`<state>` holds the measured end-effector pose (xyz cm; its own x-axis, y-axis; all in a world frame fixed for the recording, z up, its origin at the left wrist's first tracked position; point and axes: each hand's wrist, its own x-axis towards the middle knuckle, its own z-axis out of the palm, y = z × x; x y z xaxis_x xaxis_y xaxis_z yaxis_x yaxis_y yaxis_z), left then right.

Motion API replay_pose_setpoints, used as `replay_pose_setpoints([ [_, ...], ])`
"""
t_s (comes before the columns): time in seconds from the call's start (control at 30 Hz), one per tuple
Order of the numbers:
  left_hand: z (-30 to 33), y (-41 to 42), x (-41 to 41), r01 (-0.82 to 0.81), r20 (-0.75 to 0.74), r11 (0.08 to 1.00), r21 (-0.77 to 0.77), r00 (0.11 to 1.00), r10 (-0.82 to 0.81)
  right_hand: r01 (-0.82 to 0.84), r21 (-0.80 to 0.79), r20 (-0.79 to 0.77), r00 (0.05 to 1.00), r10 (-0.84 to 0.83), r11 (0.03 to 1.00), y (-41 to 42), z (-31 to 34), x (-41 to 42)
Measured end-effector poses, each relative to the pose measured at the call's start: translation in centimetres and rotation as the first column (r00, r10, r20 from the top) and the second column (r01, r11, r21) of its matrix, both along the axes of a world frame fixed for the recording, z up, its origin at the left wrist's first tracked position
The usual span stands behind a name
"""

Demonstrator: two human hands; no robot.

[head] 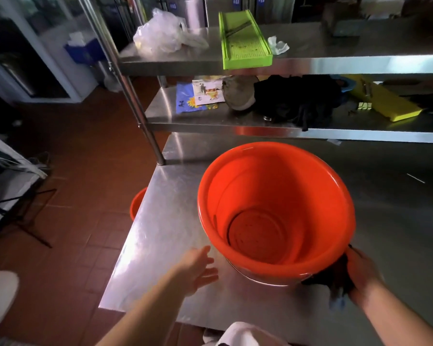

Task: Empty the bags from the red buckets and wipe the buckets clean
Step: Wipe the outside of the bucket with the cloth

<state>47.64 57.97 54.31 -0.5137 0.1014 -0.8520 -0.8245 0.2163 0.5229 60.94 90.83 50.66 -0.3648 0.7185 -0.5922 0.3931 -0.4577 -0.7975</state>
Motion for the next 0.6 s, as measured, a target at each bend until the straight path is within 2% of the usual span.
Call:
replay_pose_setpoints([
  [0.1,-1.7,0.7,0.4,-0.067,0.107,0.991,0.117,0.993,0.055,0.008,-0.003,-0.003,1.0,-0.008,1.0,-0.3,0.5,0.0],
  [0.27,-2.2,0.7,-0.5,-0.173,0.14,0.937,0.304,0.981,0.136,0.004,-0.008,-0.034,0.999,-0.004,1.0,-0.6,1.1,0.4],
  [0.43,-2.2,-0.1,-0.5,-0.212,0.174,0.912,0.351,0.972,0.159,0.003,-0.036,-0.058,0.998,-0.005,0.999,-0.6,1.4,0.9],
  [0.6,-1.5,-1.0,-0.1,-0.226,0.105,0.909,0.351,0.974,0.201,-0.015,-0.098,0.045,0.999,0.02,0.995,-0.3,1.2,1.2],
])
